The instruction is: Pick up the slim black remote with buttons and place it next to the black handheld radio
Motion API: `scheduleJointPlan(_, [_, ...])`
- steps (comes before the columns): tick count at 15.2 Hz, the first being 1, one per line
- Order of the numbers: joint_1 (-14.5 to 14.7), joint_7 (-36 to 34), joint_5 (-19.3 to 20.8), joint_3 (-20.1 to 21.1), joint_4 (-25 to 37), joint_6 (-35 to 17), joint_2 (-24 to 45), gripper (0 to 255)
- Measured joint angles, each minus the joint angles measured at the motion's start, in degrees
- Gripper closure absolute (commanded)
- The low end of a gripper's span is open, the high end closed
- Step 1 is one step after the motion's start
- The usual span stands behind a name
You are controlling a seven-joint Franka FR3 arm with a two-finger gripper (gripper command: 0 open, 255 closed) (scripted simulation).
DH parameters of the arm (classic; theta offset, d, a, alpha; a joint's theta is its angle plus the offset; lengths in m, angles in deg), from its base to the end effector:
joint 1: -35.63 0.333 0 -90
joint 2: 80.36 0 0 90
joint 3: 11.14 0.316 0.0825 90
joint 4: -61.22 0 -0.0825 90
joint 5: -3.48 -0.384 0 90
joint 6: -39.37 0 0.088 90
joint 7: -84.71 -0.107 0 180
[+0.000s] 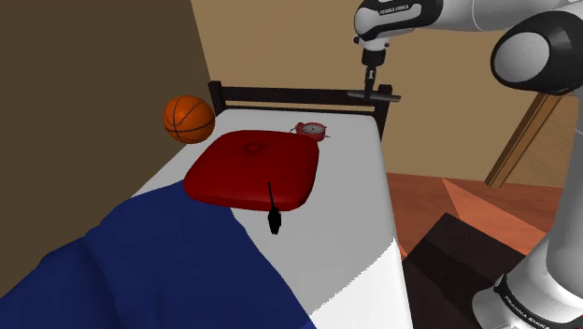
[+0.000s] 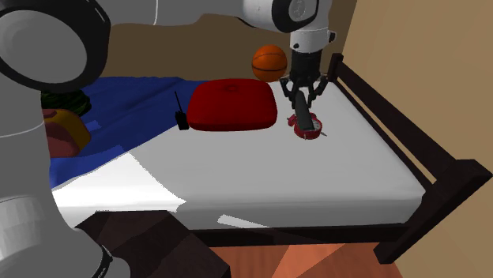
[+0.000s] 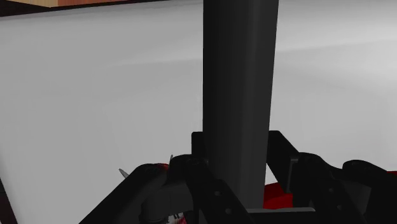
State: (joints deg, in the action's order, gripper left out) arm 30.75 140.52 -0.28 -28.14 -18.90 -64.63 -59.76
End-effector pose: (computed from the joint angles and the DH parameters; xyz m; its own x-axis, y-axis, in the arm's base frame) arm 0.6371 -0.2166 0.5160 0.8249 0.5652 0.0089 0.5627 -0.8226 0.0815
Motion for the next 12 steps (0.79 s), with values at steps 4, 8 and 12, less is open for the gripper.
scheduleJointPlan(4, [3.7,-4.4,1.9,1.0,-6.2,-1.5,-4.8,255])
scheduleJointPlan(8, [7.4,-9.7,4.0,2.5,-13.6,-3.5,-10.2,255])
scheduleJointPlan(12, [10.4,-14.8,5.4,4.3,-17.0,-3.5,-13.5,255])
